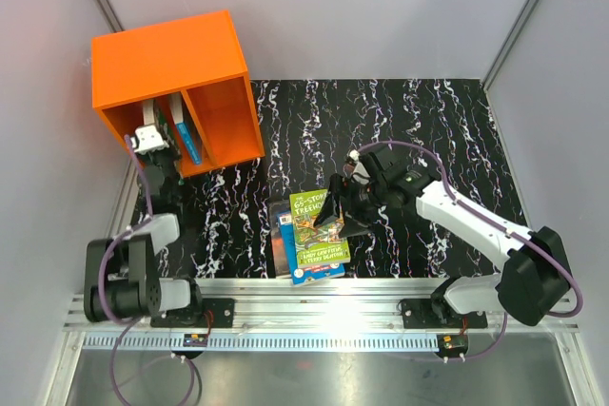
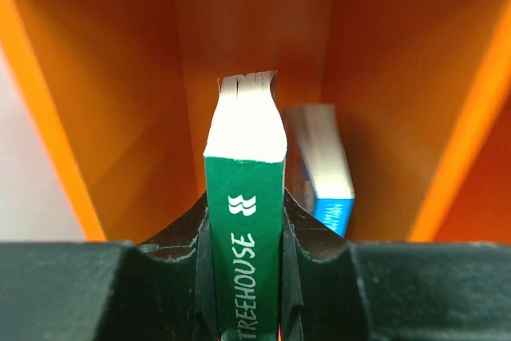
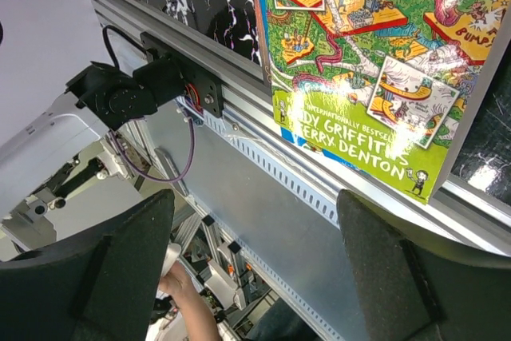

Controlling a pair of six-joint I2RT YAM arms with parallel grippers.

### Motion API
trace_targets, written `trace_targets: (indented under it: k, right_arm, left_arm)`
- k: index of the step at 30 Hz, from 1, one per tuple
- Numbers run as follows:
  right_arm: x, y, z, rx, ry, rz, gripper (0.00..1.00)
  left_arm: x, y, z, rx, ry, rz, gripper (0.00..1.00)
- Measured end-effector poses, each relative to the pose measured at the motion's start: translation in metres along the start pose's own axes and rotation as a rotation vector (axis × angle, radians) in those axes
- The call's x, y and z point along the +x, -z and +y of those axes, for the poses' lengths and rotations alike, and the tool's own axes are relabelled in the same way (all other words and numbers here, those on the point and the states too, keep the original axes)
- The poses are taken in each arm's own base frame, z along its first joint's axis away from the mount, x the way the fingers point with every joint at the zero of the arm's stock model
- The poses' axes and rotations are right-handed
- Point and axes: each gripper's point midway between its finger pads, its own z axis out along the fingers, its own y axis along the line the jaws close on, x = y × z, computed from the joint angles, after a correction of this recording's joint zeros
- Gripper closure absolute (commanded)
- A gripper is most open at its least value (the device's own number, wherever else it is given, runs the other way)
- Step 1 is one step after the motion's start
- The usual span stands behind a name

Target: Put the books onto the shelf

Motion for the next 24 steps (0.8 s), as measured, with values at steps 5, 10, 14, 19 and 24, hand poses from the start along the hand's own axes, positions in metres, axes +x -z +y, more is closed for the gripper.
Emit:
trace_targets:
  k: [5, 10, 14, 19, 24]
  right_arm:
    - [0.0, -0.003, -0.001, -0.011, 0.006, 0.001, 0.11]
    - [0.003, -0.009, -0.007, -0.008, 0.001, 0.023, 0.11]
    - [0.006, -0.014, -0.013, -0.002, -0.013, 0.046, 0.11]
    - [0.005, -0.022, -0.015, -0.008, -0.018, 0.069, 0.12]
    - [0.004, -0.03, -0.02, 0.002, -0.028, 0.093, 0.12]
  left_arm:
    - [0.045, -0.016, -0.001, -0.006, 0.011, 0.107, 1.0]
    - [0.065, -0.024, -0.006, 0.007, 0.027, 0.145, 1.0]
    - [0.069, -0.034, -0.009, 0.015, 0.027, 0.144, 1.0]
    - [0.075, -0.046, -0.012, 0.018, 0.028, 0.137, 1.0]
    - [0.077, -0.051, -0.013, 0.017, 0.031, 0.126, 0.88]
